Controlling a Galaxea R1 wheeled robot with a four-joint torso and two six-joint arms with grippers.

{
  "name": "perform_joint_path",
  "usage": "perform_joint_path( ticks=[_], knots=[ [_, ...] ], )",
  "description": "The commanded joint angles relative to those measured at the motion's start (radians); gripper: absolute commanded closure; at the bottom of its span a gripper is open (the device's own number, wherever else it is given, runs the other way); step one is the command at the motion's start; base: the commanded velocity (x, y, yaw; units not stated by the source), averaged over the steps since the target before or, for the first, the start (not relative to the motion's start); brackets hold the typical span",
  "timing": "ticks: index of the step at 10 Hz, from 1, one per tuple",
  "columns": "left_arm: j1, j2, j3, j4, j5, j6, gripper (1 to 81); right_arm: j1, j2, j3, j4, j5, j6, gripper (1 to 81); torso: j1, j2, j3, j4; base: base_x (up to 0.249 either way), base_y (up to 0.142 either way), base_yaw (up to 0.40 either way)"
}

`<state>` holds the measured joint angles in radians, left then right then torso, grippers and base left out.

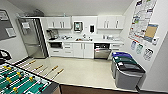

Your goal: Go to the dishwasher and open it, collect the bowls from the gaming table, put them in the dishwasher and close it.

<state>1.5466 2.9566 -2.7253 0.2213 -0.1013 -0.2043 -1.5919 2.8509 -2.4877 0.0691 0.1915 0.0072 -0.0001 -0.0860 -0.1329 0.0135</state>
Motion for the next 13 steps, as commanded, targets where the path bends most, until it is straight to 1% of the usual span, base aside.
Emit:
perform_joint_path(
  ticks=[1, 13],
  knots=[
    [-0.036, -0.013, -0.004, 0.007, 0.052, 0.008, 81.1, 0.04, -0.008, 0.003, -0.012, -0.049, -0.003, 81.1, 0.0, 0.0, 0.0, 0.0, 0.18, 0.0, 0.0],
    [-0.038, -0.008, -0.004, 0.007, 0.052, 0.008, 81.1, 0.04, -0.006, 0.001, -0.011, -0.049, -0.003, 81.1, 0.0, 0.0, 0.0, 0.0, 0.184, 0.0, 0.0]
  ],
)
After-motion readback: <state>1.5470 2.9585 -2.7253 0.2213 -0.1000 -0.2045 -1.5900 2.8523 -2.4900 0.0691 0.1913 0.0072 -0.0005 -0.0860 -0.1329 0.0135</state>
